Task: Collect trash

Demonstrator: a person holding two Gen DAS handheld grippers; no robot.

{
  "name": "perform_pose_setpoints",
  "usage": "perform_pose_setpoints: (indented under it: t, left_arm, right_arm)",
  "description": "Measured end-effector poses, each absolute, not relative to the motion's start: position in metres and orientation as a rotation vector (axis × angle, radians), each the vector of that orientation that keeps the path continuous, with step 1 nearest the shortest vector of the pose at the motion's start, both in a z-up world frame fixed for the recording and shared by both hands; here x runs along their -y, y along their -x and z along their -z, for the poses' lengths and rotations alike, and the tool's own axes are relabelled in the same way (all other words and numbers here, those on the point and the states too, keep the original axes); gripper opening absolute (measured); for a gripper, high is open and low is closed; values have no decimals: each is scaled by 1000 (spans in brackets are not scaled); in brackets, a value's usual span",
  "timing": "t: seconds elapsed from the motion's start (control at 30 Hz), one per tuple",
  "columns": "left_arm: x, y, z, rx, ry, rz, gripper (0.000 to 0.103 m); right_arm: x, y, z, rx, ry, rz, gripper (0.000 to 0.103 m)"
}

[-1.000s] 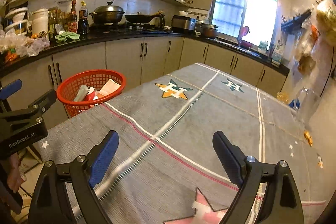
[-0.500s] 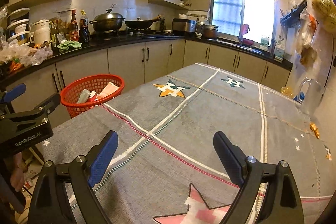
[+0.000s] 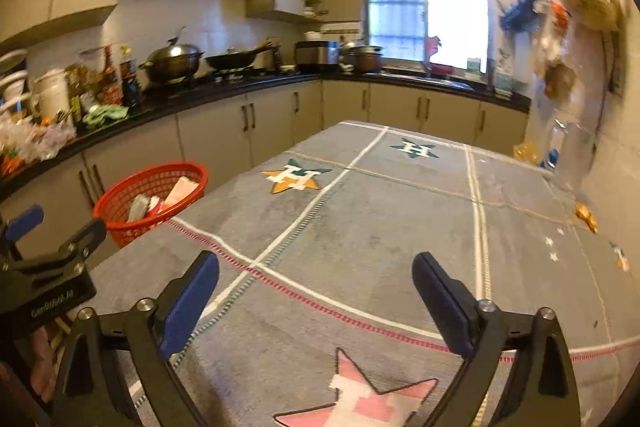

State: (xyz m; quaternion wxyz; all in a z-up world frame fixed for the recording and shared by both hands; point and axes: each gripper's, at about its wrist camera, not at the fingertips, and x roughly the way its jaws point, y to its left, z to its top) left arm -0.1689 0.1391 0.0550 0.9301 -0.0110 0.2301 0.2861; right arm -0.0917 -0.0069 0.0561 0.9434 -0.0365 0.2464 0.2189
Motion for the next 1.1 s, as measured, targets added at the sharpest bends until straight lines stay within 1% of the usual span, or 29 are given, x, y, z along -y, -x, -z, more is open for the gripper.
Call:
perform_pose_setpoints:
  t: [0.17, 1.1]
  left_arm:
    - [-135, 168, -52, -480, 17, -564, 103]
    - [-132, 168, -50, -488, 18, -549, 103]
  right_arm:
    - [14, 83, -54, -541, 36, -412, 101]
    - [6, 85, -54, -539, 100, -344, 101]
